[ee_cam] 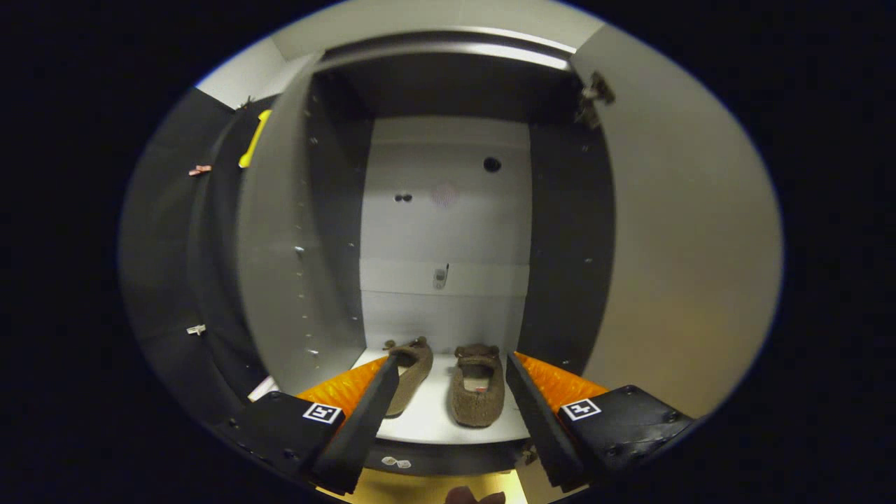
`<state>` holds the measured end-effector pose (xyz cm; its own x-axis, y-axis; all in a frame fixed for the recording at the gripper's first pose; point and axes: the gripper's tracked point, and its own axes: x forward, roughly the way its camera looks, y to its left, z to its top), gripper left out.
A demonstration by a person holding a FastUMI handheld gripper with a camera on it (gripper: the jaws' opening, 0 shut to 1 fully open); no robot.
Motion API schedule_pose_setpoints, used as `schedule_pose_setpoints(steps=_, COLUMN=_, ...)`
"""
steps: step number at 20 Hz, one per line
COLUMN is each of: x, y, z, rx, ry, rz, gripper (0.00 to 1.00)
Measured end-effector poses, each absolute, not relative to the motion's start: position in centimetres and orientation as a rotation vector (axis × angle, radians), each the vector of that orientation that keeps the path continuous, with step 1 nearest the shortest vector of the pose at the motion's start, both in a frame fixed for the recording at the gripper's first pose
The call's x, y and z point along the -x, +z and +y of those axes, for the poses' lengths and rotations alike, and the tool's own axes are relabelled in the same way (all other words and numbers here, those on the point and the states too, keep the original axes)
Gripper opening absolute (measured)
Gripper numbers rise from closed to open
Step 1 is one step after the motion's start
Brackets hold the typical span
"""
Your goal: Open the shoe cabinet door, grab the shoes and put them into the shoe cabinet, then close the shoe cabinet door.
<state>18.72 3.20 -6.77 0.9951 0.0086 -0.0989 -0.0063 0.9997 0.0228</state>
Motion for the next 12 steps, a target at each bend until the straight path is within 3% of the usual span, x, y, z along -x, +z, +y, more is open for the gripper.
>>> schedule_pose_setpoints(steps=6, x=-5.7, y=-4.5, z=4.0, rx=-0.06, ry=0.102, rz=0.099, gripper=0.98)
schedule_pose_setpoints(steps=12, x=4.5, y=-1.9, z=-0.1, rx=-0.024, ry=0.099, rz=0.023, gripper=0.98)
